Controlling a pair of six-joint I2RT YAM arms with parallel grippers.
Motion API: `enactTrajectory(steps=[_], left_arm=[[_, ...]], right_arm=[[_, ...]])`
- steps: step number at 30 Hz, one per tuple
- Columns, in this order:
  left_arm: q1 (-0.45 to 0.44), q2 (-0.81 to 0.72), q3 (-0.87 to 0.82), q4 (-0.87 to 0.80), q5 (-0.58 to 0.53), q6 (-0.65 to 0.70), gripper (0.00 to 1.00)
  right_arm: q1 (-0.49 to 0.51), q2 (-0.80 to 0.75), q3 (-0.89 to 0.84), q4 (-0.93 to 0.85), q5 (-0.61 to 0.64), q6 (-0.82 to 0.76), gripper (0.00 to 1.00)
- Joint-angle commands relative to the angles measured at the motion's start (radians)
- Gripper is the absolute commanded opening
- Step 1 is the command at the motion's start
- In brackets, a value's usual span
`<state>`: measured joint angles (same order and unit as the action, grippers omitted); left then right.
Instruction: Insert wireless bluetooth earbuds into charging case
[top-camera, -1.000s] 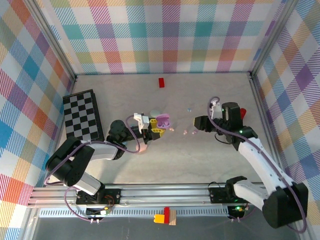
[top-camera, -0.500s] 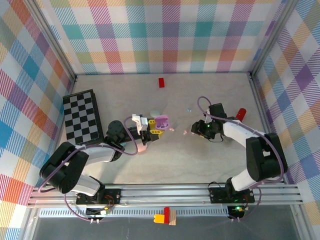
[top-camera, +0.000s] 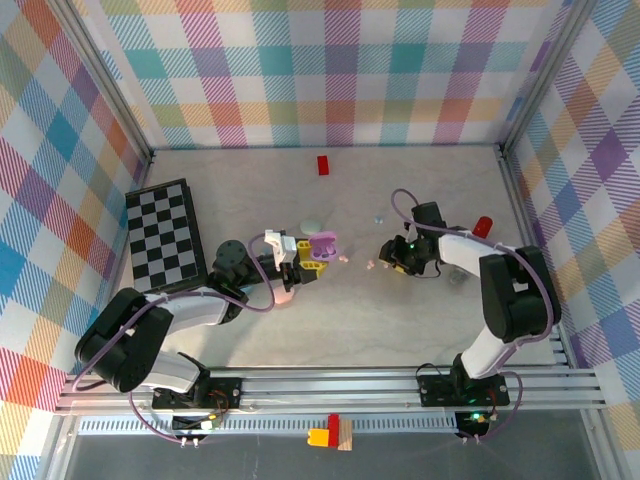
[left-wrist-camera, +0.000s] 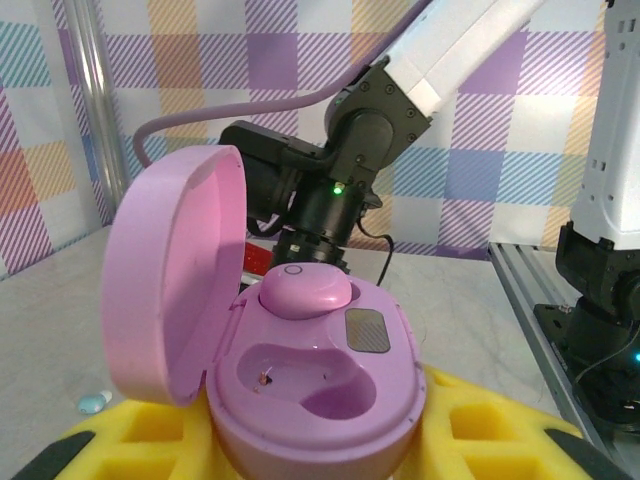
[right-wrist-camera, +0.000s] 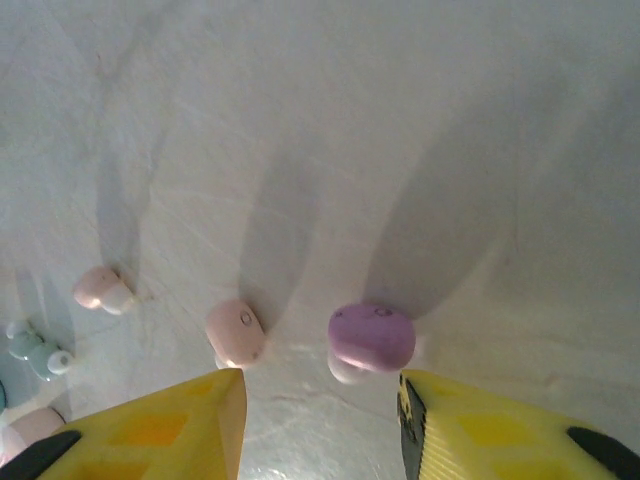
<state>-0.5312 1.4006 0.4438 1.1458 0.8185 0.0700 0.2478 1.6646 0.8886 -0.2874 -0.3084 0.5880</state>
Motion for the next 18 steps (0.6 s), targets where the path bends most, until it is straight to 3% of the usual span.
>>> enactTrajectory(steps=[1,12,18], left_arm=[[0.013,-0.036,-0.014,-0.005,0.014,0.024,0.34],[0.018,-0.051,-0.013,-0.051,-0.001,0.041,0.35],[0.084,-0.035,-0.035,-0.002,-0.020,0.011,0.34]], right_arm=[[-0.006,0.034,0.047,-0.004,0.012,-0.003,0.44],[-0.004,0.046,0.086,-0.013,0.064,-0.079,0.45],[0.054,-0.055,0.086,-0.118,0.292,-0.164,0.46]])
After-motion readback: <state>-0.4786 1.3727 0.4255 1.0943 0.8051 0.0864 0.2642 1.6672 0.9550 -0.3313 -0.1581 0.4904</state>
